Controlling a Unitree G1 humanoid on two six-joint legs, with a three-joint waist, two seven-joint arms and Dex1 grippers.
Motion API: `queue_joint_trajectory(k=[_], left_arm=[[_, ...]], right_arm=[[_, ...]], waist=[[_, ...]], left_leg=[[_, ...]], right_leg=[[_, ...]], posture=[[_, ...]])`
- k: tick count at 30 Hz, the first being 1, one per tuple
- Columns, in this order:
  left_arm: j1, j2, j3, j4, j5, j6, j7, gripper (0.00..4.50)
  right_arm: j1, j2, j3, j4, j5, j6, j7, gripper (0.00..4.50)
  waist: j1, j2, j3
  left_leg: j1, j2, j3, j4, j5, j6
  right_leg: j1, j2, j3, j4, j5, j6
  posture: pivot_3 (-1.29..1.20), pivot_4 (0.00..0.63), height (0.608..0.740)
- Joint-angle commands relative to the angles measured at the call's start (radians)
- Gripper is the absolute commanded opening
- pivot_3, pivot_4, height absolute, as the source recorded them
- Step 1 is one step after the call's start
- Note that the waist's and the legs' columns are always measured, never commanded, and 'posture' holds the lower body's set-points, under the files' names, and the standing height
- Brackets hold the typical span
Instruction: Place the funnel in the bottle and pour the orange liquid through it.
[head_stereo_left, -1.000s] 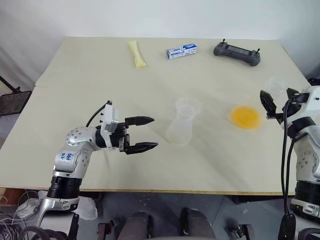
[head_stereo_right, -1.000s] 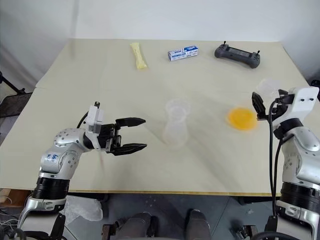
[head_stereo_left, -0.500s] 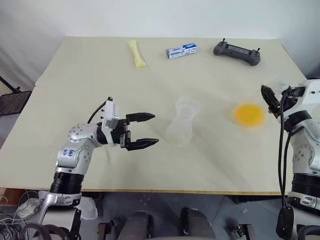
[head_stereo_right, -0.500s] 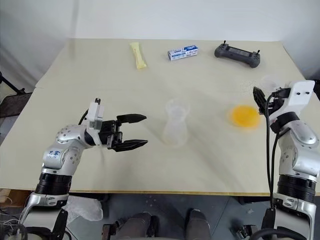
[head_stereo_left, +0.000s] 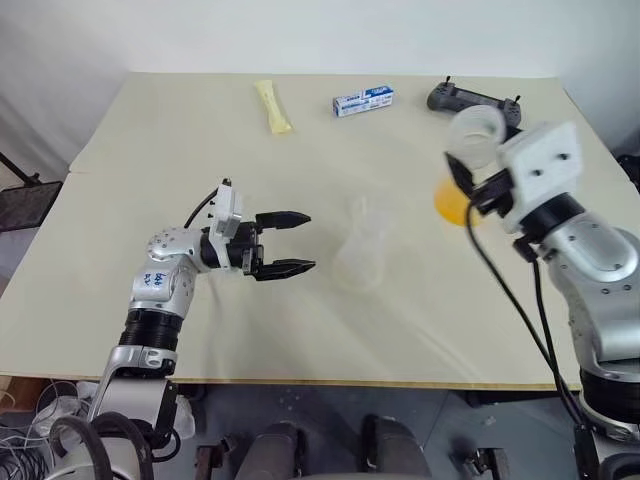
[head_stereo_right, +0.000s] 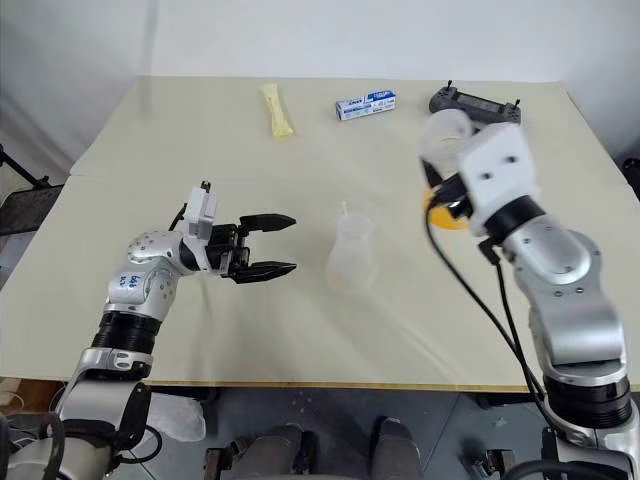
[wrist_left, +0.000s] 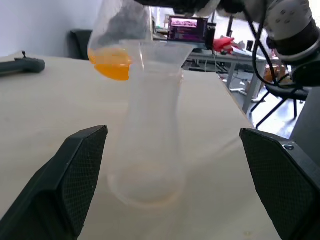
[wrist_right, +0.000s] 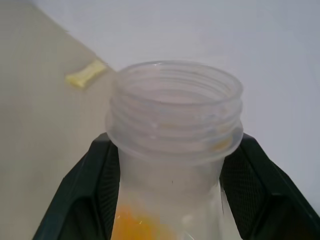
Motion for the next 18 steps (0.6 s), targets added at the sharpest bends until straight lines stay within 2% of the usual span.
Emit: queue_joint_trajectory(k=[1, 5, 9, 18], left_arm=[[-0.047, -0.017, 0.003, 0.041, 0.011, -0.045, -0.03, 4.5], [-0.067, -0.031, 0.001, 0.074, 0.019, -0.066, -0.05, 4.5], [-0.071, -0.035, 0.003, 0.086, 0.024, -0.073, -0.06, 4.5], [-0.085, -0.049, 0.005, 0.103, 0.028, -0.081, -0.069, 4.5]], right_arm=[[-0.033, -0.033, 0.061, -0.054, -0.121, -0.016, -0.005, 2.42], [-0.062, -0.1, 0.156, -0.041, -0.281, -0.061, 0.032, 2.42], [-0.069, -0.142, 0.194, -0.026, -0.402, -0.113, 0.057, 2.42], [-0.076, -0.159, 0.208, -0.001, -0.554, -0.238, 0.133, 2.42]], waist=[[0.004, 0.0, 0.0], [0.004, 0.0, 0.0], [0.002, -0.001, 0.0], [0.003, -0.001, 0.0]], left_leg=[[0.0, 0.0, 0.0, 0.0, 0.0, 0.0], [-0.001, -0.002, 0.0, 0.0, 0.0, 0.0], [-0.001, -0.001, 0.0, -0.001, 0.0, 0.0], [-0.001, -0.001, 0.0, -0.001, 0.0, 0.0]], right_leg=[[0.0, 0.0, 0.0, 0.0, 0.0, 0.0], [0.0, -0.001, 0.0, -0.001, 0.0, 0.001], [0.0, -0.001, -0.001, -0.001, 0.0, 0.001], [0.0, -0.001, -0.001, -0.001, 0.0, 0.001]], posture=[[0.0, 0.15, 0.74], [0.0, 0.15, 0.74], [0.0, 0.15, 0.74], [0.0, 0.15, 0.74]])
